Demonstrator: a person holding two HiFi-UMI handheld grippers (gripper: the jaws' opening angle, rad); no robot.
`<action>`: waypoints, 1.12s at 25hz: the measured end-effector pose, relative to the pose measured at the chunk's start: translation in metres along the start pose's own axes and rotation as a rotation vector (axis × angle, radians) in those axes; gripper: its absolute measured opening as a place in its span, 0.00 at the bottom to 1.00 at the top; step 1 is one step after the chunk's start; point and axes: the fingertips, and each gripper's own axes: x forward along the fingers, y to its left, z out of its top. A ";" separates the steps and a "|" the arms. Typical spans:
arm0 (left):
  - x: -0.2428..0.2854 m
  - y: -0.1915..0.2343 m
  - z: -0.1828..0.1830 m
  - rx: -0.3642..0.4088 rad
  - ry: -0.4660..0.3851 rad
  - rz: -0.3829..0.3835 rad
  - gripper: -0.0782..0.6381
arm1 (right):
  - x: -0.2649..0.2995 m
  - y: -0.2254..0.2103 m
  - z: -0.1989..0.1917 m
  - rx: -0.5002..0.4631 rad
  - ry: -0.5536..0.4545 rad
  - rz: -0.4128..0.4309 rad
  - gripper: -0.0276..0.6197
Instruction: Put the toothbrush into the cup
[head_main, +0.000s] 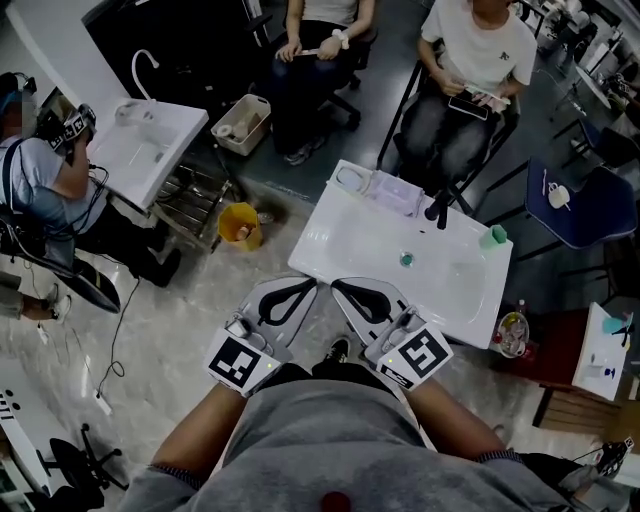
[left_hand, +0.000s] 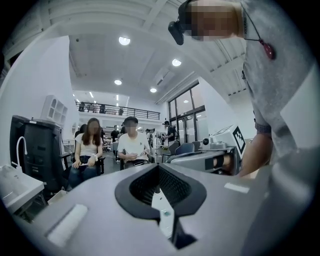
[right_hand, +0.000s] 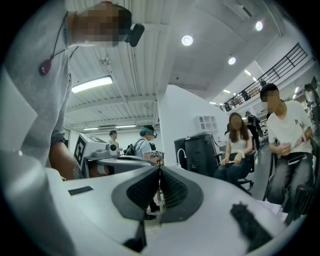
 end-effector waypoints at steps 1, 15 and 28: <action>0.005 -0.001 0.000 -0.001 0.001 -0.003 0.12 | -0.002 -0.004 0.000 0.001 0.000 -0.003 0.06; 0.062 -0.001 -0.004 0.025 0.025 -0.107 0.12 | -0.023 -0.058 -0.005 0.027 0.000 -0.119 0.06; 0.113 0.050 -0.015 0.041 0.044 -0.274 0.12 | 0.012 -0.120 -0.009 0.041 0.018 -0.279 0.07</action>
